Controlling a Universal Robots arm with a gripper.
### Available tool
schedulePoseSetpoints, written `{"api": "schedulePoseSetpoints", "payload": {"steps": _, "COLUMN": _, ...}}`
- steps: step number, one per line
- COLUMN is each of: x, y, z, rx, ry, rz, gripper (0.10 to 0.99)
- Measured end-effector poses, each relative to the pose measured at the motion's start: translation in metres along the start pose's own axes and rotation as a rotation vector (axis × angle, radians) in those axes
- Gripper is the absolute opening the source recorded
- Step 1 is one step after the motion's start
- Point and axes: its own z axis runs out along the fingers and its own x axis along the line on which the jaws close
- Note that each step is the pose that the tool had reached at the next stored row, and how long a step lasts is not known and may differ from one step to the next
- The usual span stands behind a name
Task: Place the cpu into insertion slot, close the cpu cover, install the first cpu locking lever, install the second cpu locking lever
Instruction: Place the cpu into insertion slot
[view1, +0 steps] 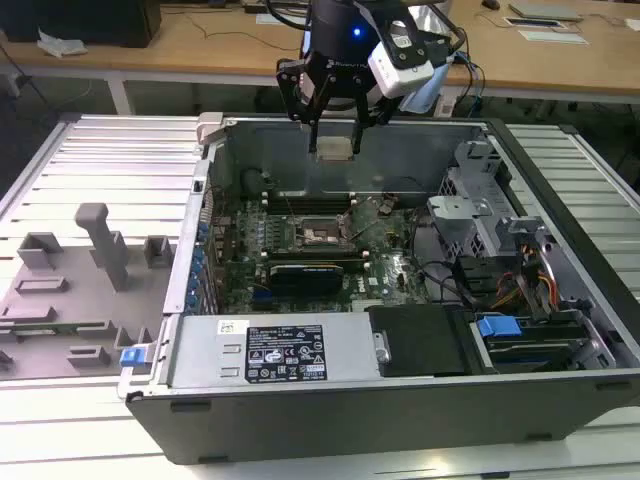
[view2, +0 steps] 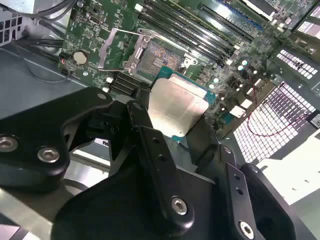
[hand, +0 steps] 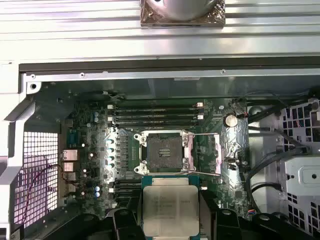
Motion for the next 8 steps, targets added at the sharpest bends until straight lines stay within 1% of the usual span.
{"api": "schedulePoseSetpoints", "payload": {"steps": 6, "x": 0.0, "y": 0.0, "z": 0.0005, "rx": 0.0, "ry": 0.0001, "rz": 0.0, "gripper": 0.541}}
{"api": "schedulePoseSetpoints", "payload": {"steps": 8, "x": -0.0001, "y": -0.0004, "z": 0.0039, "rx": 0.0, "ry": 0.0, "rz": 0.0, "gripper": 0.541}}
